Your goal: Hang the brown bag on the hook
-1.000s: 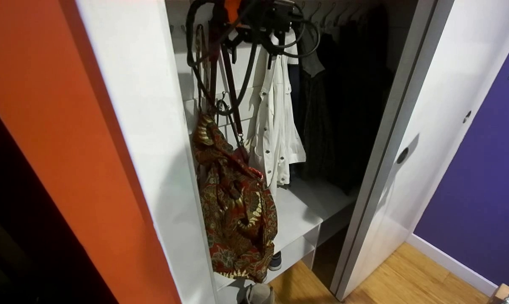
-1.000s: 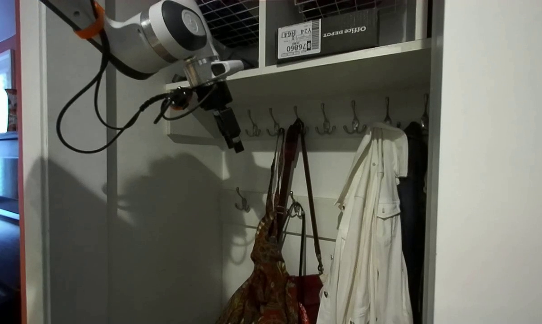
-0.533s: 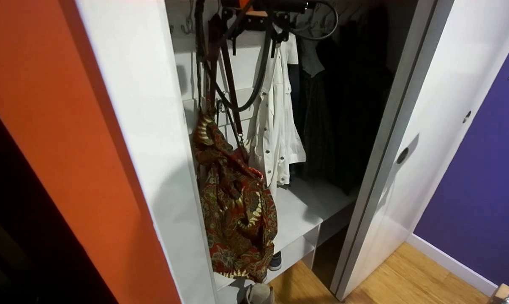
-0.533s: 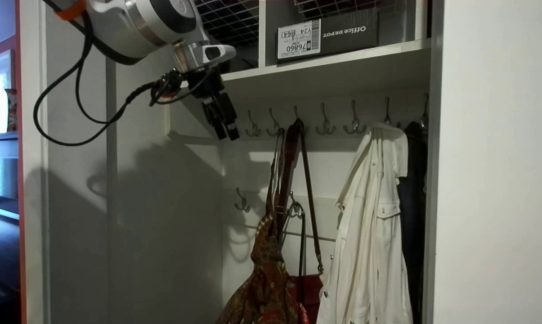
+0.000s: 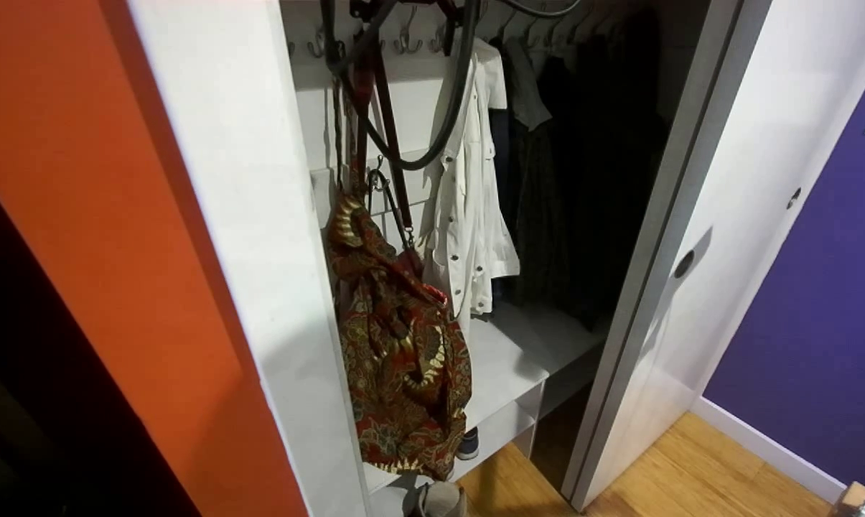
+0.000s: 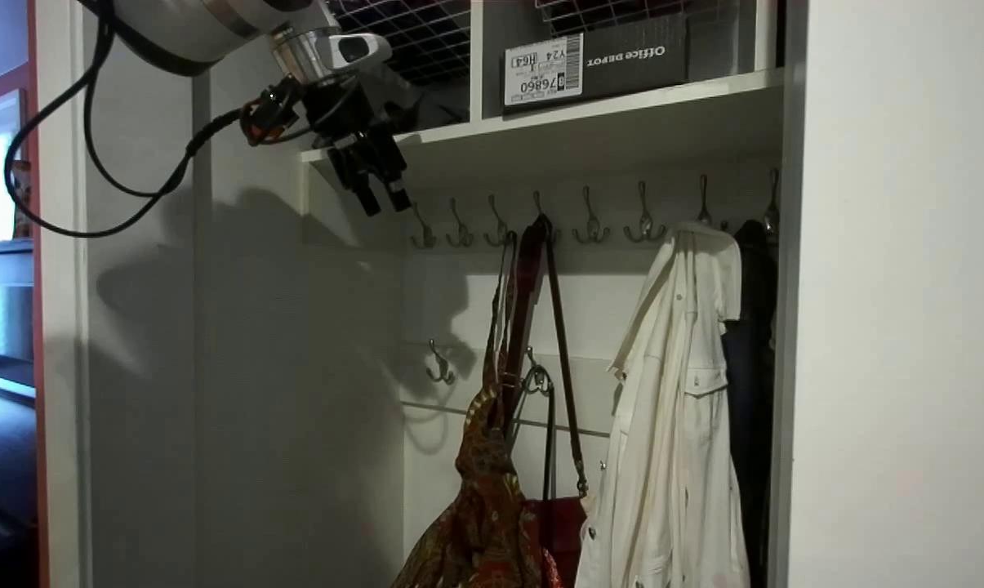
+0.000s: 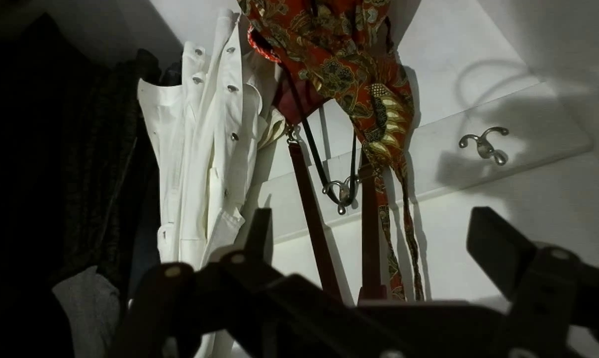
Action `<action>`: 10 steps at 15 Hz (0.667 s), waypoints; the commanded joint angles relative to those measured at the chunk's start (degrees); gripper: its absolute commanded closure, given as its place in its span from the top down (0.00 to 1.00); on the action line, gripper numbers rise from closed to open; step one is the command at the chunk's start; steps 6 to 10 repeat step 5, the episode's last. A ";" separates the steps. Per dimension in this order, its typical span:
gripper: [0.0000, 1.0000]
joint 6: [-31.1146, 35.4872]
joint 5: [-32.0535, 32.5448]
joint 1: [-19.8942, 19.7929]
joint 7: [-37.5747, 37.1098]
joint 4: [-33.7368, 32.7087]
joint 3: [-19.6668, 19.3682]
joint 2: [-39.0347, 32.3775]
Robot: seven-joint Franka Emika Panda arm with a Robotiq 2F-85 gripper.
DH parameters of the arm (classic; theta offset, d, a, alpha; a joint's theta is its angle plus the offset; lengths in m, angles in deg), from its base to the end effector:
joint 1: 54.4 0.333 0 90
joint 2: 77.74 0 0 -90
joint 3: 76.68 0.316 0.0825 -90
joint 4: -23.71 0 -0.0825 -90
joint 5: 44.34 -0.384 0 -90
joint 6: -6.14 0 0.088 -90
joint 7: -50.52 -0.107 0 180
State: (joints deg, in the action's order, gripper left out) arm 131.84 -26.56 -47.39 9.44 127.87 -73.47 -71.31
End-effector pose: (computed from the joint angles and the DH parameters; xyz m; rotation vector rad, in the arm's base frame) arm 0.5590 0.0915 0.6348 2.8972 -0.6148 0.8590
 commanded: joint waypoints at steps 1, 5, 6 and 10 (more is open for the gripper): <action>1.00 -0.13 -0.27 -1.65 0.19 -0.18 1.63 -0.08; 1.00 -0.13 -0.24 -1.77 0.17 -0.18 1.60 -0.48; 1.00 -0.13 -0.24 -1.77 0.17 -0.18 1.60 -0.48; 1.00 -0.13 -0.24 -1.77 0.17 -0.18 1.60 -0.48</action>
